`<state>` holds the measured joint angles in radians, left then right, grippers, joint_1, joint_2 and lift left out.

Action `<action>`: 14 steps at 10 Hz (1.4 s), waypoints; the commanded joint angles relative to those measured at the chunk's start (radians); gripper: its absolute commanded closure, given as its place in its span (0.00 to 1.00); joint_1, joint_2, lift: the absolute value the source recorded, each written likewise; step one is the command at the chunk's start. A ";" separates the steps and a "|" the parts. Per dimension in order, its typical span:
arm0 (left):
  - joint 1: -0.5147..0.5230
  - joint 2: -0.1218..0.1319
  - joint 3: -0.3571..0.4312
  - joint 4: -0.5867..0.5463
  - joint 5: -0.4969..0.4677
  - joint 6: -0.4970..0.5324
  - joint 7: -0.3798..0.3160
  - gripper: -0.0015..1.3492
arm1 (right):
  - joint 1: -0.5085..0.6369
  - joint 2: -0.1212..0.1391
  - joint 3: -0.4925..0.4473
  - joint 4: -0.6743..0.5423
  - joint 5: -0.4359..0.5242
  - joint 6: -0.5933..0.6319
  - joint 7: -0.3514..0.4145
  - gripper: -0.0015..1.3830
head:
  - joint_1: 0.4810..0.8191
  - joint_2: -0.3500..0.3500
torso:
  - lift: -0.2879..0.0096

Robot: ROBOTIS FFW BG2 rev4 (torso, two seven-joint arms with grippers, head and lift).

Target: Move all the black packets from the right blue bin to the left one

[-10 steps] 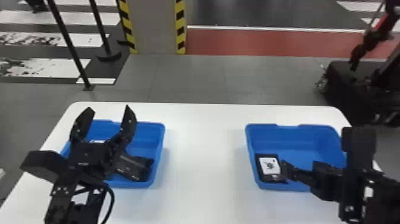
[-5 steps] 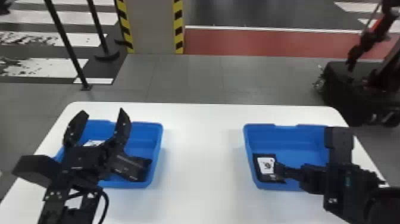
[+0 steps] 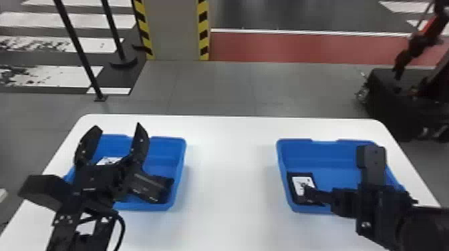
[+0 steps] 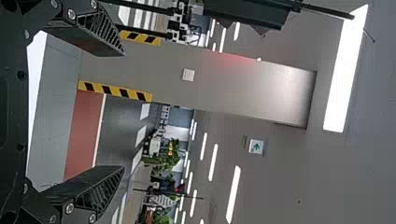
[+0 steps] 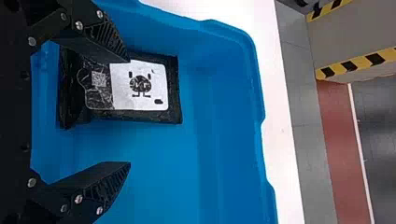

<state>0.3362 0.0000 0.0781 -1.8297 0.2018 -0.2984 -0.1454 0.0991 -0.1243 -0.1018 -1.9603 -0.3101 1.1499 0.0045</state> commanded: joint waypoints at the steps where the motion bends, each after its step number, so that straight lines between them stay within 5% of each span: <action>1: 0.000 -0.003 -0.003 0.000 0.001 0.001 0.000 0.13 | -0.003 0.000 0.008 0.015 -0.003 -0.016 0.000 0.19 | 0.63 0.51 | 0.60; 8: -0.007 -0.003 -0.020 -0.005 -0.002 0.006 0.000 0.13 | -0.040 0.005 0.051 0.121 -0.032 -0.021 0.000 0.21 | 0.63 0.55 | 0.60; 9: -0.010 -0.003 -0.024 -0.005 -0.002 0.006 0.000 0.13 | -0.050 0.005 0.051 0.136 -0.038 -0.009 0.000 0.30 | 0.63 0.55 | 0.60; 11: -0.010 -0.003 -0.023 -0.002 -0.001 0.004 0.000 0.13 | -0.035 0.005 0.053 0.118 -0.037 -0.036 0.000 0.79 | 0.63 0.55 | 0.60; 14: -0.012 -0.003 -0.023 -0.005 -0.001 -0.001 0.000 0.13 | 0.014 0.008 0.053 0.013 -0.037 -0.104 -0.008 0.82 | 0.63 0.55 | 0.60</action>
<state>0.3255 0.0000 0.0552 -1.8341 0.2009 -0.2982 -0.1455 0.1001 -0.1165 -0.0490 -1.9210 -0.3456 1.0657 -0.0033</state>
